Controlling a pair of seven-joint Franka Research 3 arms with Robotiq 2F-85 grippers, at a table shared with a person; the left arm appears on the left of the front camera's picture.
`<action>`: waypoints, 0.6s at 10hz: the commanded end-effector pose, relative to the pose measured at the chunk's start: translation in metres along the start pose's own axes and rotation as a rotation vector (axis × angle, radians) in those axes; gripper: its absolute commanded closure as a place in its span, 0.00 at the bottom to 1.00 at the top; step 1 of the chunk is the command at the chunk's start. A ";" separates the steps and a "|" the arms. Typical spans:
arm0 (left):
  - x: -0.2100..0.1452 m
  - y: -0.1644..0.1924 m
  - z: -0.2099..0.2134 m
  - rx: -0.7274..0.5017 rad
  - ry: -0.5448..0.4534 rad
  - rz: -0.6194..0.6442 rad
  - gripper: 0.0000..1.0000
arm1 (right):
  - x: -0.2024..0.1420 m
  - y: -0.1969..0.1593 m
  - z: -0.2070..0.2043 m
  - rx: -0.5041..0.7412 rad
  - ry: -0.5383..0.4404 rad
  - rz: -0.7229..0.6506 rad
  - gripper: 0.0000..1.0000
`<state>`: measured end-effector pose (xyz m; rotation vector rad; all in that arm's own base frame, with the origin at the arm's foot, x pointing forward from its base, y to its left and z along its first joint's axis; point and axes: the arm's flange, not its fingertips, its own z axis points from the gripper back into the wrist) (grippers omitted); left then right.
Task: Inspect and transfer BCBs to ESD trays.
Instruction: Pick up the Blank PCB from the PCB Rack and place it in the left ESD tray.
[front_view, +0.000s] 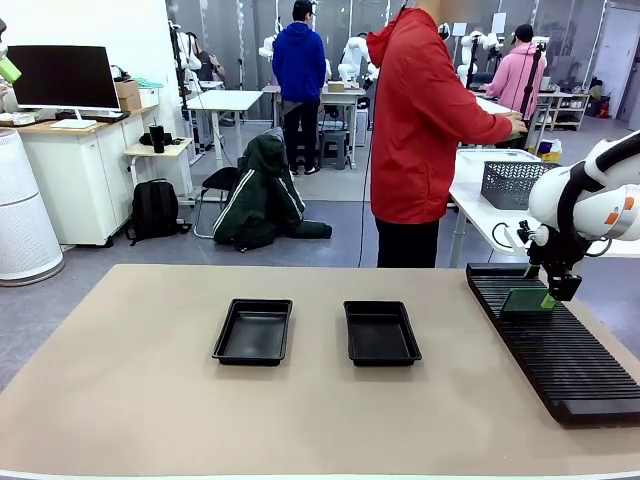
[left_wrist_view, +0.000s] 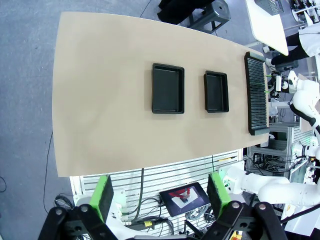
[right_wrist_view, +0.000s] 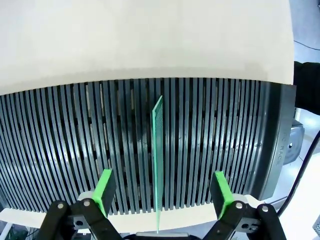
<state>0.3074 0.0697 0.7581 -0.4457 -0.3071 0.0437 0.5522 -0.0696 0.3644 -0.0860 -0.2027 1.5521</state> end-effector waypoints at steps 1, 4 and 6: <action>-0.001 0.001 -0.001 -0.001 0.000 0.004 0.00 | 0.000 0.000 0.001 -0.001 0.000 0.000 0.00; -0.001 0.001 -0.001 -0.001 0.000 0.004 0.00 | 0.000 0.000 0.000 0.000 0.000 0.000 0.00; -0.001 0.001 -0.001 -0.001 0.000 0.004 0.00 | -0.003 -0.003 -0.003 0.000 0.006 -0.009 0.00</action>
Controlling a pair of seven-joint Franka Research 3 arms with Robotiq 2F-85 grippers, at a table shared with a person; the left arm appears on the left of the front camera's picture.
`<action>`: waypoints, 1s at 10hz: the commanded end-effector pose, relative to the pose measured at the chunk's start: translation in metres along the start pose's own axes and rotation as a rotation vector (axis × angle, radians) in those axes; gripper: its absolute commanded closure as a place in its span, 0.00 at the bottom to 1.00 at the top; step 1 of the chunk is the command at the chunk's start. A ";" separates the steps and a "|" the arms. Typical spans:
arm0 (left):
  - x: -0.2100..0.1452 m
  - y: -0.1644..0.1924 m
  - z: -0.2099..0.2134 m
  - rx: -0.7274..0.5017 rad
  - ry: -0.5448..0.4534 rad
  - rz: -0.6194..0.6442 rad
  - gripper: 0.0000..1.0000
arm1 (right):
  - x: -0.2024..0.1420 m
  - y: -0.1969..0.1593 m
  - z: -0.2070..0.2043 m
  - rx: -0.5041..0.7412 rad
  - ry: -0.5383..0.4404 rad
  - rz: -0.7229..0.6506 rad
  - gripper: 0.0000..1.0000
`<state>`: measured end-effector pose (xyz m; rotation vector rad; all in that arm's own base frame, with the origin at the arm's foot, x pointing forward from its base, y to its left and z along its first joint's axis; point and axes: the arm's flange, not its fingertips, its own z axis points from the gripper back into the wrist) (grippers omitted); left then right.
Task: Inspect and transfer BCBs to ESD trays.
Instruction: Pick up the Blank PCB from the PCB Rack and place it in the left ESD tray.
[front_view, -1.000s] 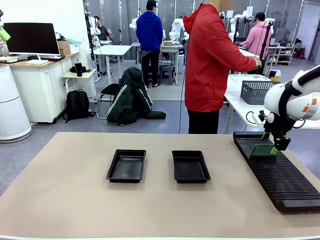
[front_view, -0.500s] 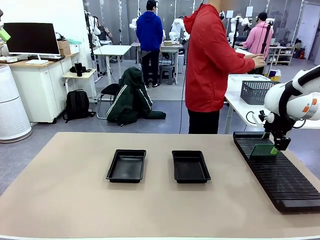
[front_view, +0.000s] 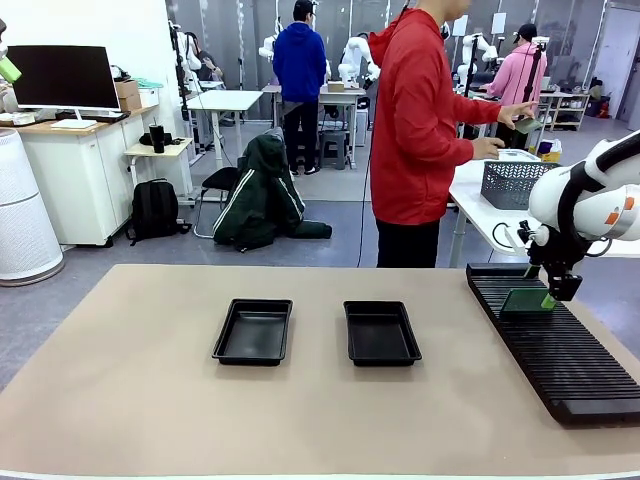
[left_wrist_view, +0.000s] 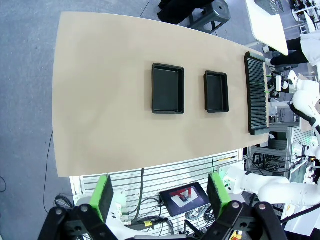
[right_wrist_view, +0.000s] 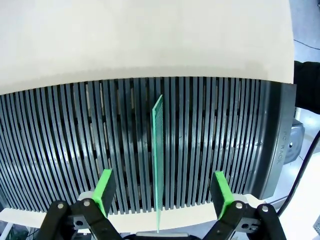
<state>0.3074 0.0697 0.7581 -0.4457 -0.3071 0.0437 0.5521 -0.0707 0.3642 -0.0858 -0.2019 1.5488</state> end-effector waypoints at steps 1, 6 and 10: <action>-0.001 0.001 -0.001 -0.001 0.000 0.004 0.00 | -0.002 -0.003 -0.004 0.004 0.008 0.016 0.12; -0.001 0.001 -0.001 -0.001 0.000 0.004 0.00 | -0.001 -0.006 -0.002 0.008 0.020 0.024 0.31; -0.001 0.001 -0.001 -0.001 0.000 0.004 0.00 | -0.001 -0.011 -0.003 0.023 0.034 0.026 0.58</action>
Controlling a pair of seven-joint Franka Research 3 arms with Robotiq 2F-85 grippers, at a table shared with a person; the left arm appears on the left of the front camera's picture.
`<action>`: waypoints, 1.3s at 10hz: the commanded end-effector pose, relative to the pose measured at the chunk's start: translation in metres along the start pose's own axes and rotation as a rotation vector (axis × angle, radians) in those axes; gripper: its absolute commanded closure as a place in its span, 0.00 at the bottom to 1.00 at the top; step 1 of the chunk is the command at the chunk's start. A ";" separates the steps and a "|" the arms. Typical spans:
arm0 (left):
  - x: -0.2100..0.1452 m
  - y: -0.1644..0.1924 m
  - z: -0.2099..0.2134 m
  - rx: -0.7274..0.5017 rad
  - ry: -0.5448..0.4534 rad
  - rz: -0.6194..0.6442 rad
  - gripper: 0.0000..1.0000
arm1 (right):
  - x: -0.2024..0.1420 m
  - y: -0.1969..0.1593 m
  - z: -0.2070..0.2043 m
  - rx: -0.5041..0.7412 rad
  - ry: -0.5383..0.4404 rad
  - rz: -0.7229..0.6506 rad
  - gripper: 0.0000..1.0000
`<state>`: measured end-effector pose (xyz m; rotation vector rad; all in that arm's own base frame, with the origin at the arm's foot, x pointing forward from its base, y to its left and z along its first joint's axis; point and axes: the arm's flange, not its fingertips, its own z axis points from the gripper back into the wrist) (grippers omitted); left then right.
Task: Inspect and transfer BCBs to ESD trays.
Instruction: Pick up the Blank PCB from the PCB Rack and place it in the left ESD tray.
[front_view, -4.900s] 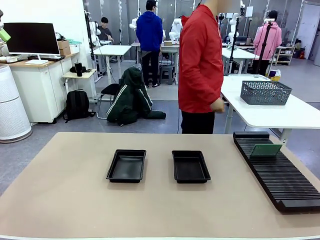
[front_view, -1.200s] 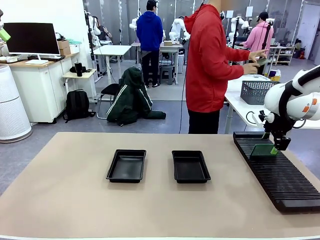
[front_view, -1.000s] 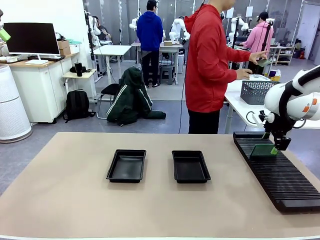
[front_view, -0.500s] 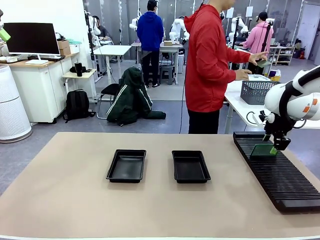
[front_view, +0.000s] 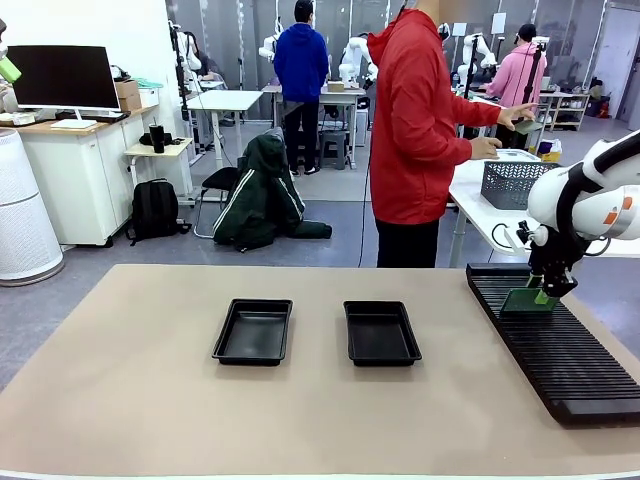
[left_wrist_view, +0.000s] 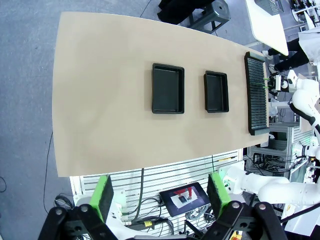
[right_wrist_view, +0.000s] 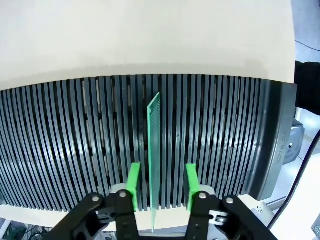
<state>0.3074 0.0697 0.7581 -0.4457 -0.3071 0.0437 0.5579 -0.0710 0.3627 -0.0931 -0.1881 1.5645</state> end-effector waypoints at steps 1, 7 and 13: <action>-0.001 0.001 -0.001 -0.001 0.000 0.004 0.00 | -0.001 -0.007 -0.001 0.023 0.025 0.013 0.76; -0.001 0.001 -0.001 -0.001 0.000 0.004 0.00 | 0.000 -0.011 0.000 0.038 0.031 0.017 1.00; -0.001 0.001 -0.001 -0.001 0.000 0.004 0.00 | -0.001 -0.004 0.002 0.039 0.013 0.022 1.00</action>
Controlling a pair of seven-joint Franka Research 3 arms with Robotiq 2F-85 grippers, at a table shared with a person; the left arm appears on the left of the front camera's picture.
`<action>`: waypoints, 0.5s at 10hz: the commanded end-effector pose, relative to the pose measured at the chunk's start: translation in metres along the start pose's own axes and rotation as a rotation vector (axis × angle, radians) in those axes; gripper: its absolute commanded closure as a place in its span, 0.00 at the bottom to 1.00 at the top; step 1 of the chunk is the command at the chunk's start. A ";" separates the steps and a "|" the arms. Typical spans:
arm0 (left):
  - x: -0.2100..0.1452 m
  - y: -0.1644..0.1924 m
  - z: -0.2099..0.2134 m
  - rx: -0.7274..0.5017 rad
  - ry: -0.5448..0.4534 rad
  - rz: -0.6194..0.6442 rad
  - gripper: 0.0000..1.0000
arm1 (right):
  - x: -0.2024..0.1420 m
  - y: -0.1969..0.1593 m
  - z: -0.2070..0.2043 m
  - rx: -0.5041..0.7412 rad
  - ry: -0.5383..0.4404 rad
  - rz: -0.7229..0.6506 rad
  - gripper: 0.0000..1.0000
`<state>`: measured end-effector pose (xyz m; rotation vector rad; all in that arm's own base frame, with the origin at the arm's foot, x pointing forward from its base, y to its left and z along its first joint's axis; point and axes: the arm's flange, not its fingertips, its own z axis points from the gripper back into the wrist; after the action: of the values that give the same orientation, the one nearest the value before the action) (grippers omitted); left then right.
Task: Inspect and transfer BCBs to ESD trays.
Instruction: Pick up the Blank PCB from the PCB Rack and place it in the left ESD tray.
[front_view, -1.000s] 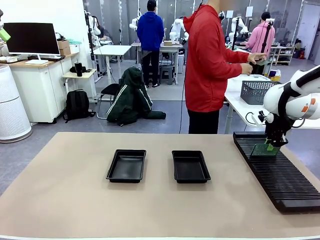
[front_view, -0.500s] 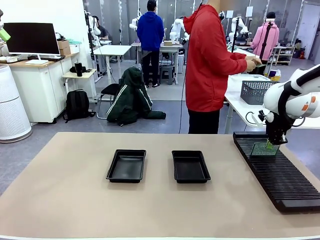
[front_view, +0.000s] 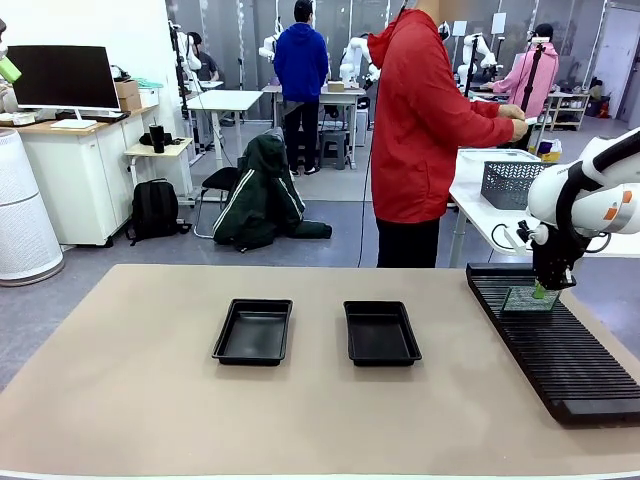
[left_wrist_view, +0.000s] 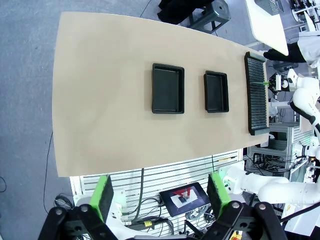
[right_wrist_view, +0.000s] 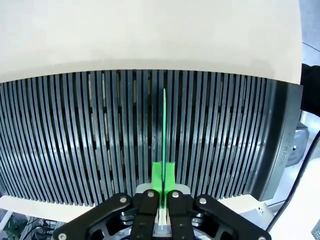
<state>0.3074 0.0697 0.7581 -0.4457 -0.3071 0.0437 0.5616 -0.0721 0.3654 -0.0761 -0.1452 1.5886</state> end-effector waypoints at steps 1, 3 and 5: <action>-0.001 0.001 -0.001 -0.001 0.000 0.004 0.00 | 0.000 0.000 0.000 0.000 -0.002 0.000 1.00; -0.001 0.001 -0.001 -0.001 0.000 0.004 0.00 | 0.000 0.000 0.000 0.000 -0.002 0.000 1.00; -0.001 0.001 -0.001 -0.001 0.000 0.004 0.00 | 0.000 0.000 0.000 0.000 -0.002 0.000 1.00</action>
<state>0.3074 0.0697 0.7581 -0.4457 -0.3071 0.0437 0.5616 -0.0721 0.3654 -0.0761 -0.1452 1.5887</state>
